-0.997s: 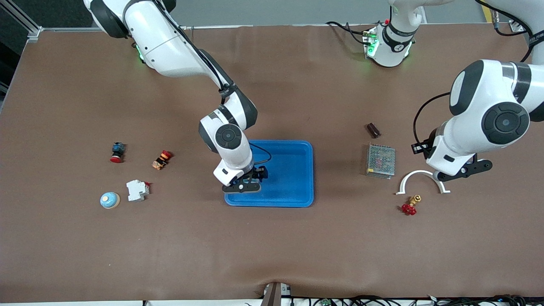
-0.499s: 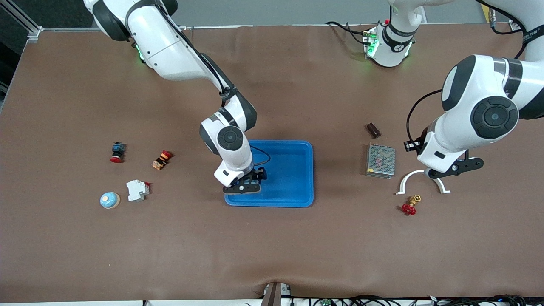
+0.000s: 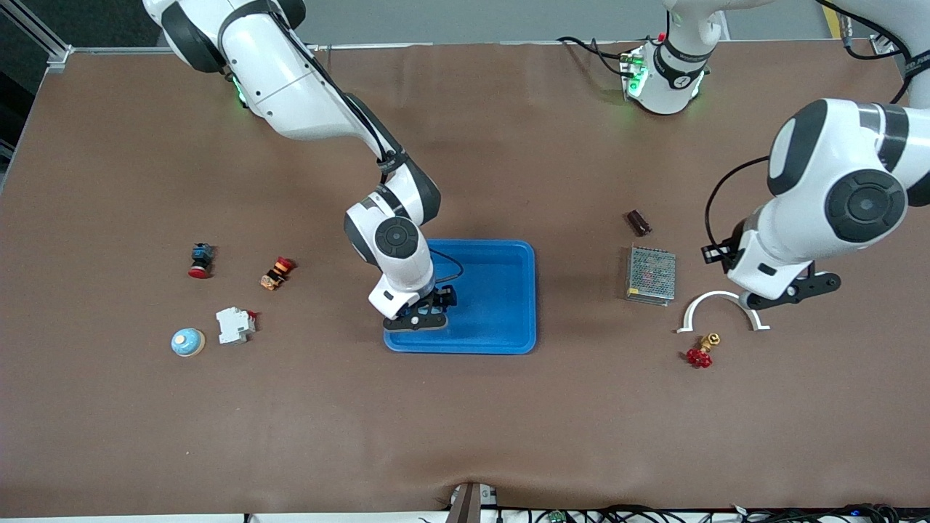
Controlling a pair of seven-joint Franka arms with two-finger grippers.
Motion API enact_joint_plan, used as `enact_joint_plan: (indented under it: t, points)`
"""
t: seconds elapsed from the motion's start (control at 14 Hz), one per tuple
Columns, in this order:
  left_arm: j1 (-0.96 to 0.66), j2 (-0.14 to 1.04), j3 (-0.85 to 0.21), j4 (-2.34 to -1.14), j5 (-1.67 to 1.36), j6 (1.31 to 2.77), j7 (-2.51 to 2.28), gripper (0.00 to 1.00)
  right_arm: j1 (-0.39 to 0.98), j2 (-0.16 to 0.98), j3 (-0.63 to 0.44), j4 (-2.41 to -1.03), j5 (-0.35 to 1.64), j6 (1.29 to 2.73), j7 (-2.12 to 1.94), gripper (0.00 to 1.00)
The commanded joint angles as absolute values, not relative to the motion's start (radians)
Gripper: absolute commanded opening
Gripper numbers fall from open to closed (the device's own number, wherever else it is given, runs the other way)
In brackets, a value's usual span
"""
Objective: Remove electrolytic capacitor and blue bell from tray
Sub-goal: 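Place the capacitor inside the white arc while the right gripper carries the bell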
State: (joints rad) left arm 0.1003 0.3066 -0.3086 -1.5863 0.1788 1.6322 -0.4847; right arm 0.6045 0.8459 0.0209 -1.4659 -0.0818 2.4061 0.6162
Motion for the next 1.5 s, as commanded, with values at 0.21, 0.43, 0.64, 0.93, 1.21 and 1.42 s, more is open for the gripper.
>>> enact_joint_plan:
  t: [0.21,0.43,0.64,0.93,1.21,1.42]
  points:
    - [0.189,0.417,-0.311,-1.594,0.192,1.778,-0.456,0.00,0.612,0.850,0.017,-1.463,-0.107,2.414,0.640,0.82]
    - [0.221,0.491,-0.310,-1.594,0.259,1.868,-0.457,0.00,0.611,0.850,0.017,-1.463,-0.107,2.414,0.640,0.54]
    - [0.267,0.560,-0.310,-1.594,0.299,1.969,-0.456,0.00,0.609,0.850,0.017,-1.463,-0.107,2.414,0.640,0.47]
    - [0.275,0.652,-0.308,-1.582,0.362,2.060,-0.463,0.00,0.612,0.816,0.017,-1.460,-0.106,2.384,0.629,0.47]
    - [0.304,0.702,-0.304,-1.585,0.386,2.149,-0.459,0.00,0.595,0.680,0.018,-1.459,-0.104,2.200,0.540,0.49]
    - [0.305,0.713,-0.302,-1.585,0.394,2.152,-0.463,0.00,0.557,0.574,0.020,-1.460,-0.100,2.044,0.416,0.49]
